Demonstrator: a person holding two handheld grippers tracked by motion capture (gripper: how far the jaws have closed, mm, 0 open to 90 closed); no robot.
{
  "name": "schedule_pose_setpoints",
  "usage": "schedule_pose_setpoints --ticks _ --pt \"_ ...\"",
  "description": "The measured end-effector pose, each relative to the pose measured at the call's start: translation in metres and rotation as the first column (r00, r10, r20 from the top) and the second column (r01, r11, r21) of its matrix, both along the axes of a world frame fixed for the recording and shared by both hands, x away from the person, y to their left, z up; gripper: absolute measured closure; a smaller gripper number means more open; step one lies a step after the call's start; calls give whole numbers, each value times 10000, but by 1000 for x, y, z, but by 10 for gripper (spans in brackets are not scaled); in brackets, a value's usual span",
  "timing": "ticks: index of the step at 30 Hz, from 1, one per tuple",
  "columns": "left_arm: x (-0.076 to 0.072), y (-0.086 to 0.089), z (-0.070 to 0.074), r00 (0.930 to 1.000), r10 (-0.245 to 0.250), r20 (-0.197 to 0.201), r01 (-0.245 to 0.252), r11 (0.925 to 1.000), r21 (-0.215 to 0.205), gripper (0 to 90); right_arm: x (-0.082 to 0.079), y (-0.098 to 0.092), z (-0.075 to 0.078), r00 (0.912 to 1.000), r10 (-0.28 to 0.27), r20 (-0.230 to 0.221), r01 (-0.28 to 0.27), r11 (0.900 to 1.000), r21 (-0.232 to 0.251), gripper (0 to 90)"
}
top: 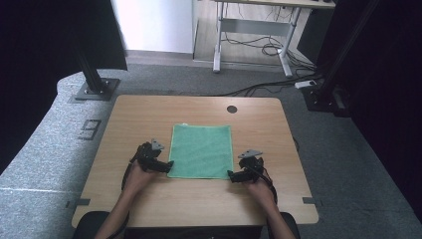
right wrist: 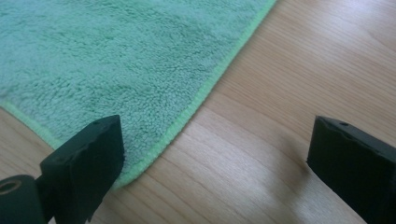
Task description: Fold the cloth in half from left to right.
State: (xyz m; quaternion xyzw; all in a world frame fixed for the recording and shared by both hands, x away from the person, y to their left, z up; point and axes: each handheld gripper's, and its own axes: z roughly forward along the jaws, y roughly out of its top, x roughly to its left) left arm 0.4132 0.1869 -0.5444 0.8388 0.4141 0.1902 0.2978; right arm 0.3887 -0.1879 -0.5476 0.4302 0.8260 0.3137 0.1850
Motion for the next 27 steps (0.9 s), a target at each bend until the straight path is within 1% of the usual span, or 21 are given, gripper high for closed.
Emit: schedule_pose_setpoints --ticks 9,15,18,21,24,26,27 --pt "-24 -15 1 9996 -287 30 287 9995 154 2 2 -17 -1 9994 -332 -82 332 9994 73 38" --pt "-40 -26 -1 9990 -426 -92 426 9991 -52 2 1 -30 -1 9983 -540 -208 544 9983 202 41" --pt "-48 -30 -2 9982 -568 -171 565 9982 -184 2 -2 -38 -2 9980 -555 -319 566 9977 369 43" --pt "-55 -33 -2 9975 -666 -232 658 9973 -317 2 -7 -44 -2 9982 -499 -325 512 9979 387 43" --pt "-59 -35 -2 9967 -776 -234 769 9967 -276 1 -10 -47 -3 9987 -428 -276 439 9982 412 40" --pt "-57 -34 0 9958 -873 -285 868 9960 -194 0 -10 -48 -3 9988 -388 -287 400 9984 405 36" --pt "-55 -33 1 9964 -805 -275 800 9966 -185 0 -9 -48 -3 9989 -375 -275 386 9984 402 29"
